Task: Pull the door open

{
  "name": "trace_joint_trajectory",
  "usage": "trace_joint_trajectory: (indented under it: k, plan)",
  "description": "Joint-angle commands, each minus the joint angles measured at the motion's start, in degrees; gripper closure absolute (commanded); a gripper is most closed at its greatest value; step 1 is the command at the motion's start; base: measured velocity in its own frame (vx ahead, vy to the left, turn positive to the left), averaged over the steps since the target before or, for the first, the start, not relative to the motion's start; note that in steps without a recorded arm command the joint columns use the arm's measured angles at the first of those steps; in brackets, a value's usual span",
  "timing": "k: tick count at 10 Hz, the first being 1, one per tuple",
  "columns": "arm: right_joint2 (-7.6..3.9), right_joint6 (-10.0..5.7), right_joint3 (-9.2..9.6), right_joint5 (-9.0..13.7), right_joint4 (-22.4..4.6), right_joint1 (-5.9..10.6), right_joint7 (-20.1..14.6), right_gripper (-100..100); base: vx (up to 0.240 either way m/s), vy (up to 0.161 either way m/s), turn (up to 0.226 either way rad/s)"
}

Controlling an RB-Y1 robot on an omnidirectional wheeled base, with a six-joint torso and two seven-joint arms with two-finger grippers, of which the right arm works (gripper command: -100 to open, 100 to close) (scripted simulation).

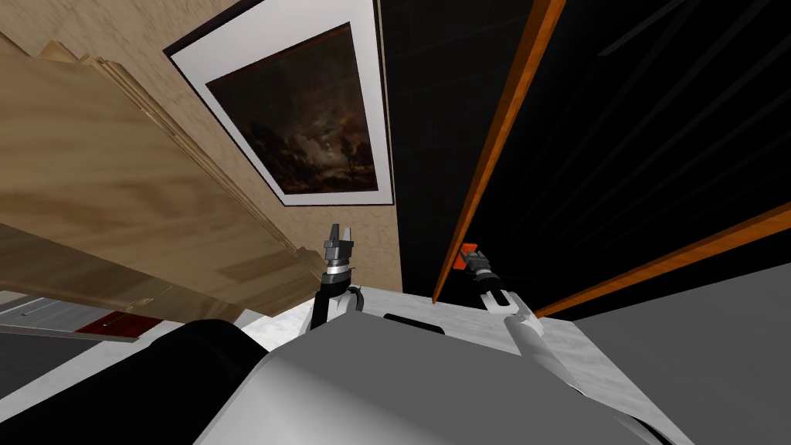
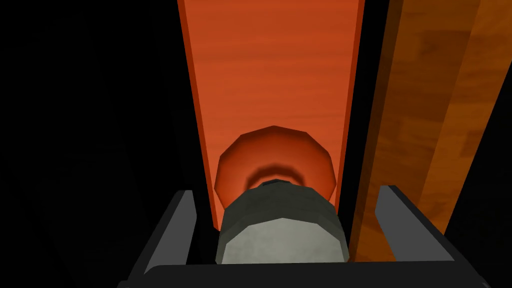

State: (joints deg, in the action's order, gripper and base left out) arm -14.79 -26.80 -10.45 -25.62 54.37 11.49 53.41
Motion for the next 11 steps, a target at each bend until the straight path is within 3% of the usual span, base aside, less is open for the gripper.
trace_joint_trajectory:
  k: [1,6,11]
  plan:
    - [0.00,0.06,0.04,-0.1,0.1,-0.02,-0.1,100,-0.006,0.000,-0.018]
    - [0.00,0.06,0.04,-0.1,0.1,-0.02,-0.1,100,-0.002,-0.002,0.000]
    - [-0.11,7.05,-1.06,8.5,-0.1,-0.01,-2.4,100,-0.009,0.011,-0.018]
